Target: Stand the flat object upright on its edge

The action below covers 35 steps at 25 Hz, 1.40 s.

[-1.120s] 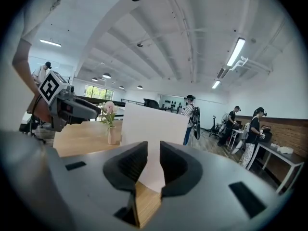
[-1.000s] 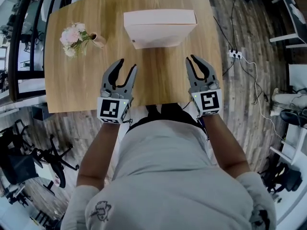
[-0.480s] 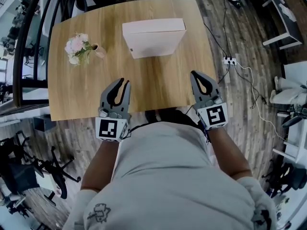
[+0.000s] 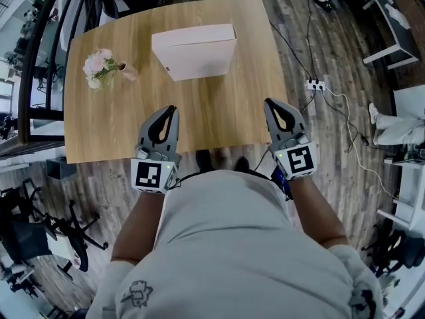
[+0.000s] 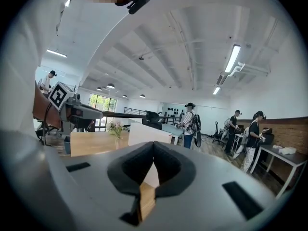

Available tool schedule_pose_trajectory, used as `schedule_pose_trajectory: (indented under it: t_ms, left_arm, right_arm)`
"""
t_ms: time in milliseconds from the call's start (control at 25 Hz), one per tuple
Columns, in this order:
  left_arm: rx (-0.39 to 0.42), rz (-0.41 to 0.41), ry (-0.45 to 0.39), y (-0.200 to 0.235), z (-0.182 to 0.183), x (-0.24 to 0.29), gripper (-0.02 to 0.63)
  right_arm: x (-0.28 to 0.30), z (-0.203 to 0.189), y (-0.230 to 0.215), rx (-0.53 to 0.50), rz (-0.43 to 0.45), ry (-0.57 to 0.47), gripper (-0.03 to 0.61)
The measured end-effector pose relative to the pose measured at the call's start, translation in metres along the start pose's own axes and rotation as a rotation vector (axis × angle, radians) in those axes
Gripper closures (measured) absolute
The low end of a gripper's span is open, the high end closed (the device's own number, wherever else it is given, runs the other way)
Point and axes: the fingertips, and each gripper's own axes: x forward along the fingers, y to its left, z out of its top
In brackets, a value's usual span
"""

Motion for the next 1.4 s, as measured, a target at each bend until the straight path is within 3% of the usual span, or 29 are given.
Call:
schedule_pose_trajectory:
  t_ms: [400, 880, 1400]
  left_arm:
    - [-0.019, 0.105, 0.004, -0.066, 0.008, -0.012, 0.606]
    - [-0.026, 0.216, 0.038, -0.136, -0.003, -0.054, 0.606]
    - [0.004, 0.19, 0.016, -0.165, 0.003, -0.092, 0.606]
  right_arm:
    - [-0.054, -0.008, -0.025, 0.003, 0.103, -0.03, 0.574]
    - [-0.11, -0.029, -0.018, 0.032, 0.235, -0.037, 0.574]
    - [-0.149, -0.023, 0.014, 0.051, 0.253, -0.071, 0.574]
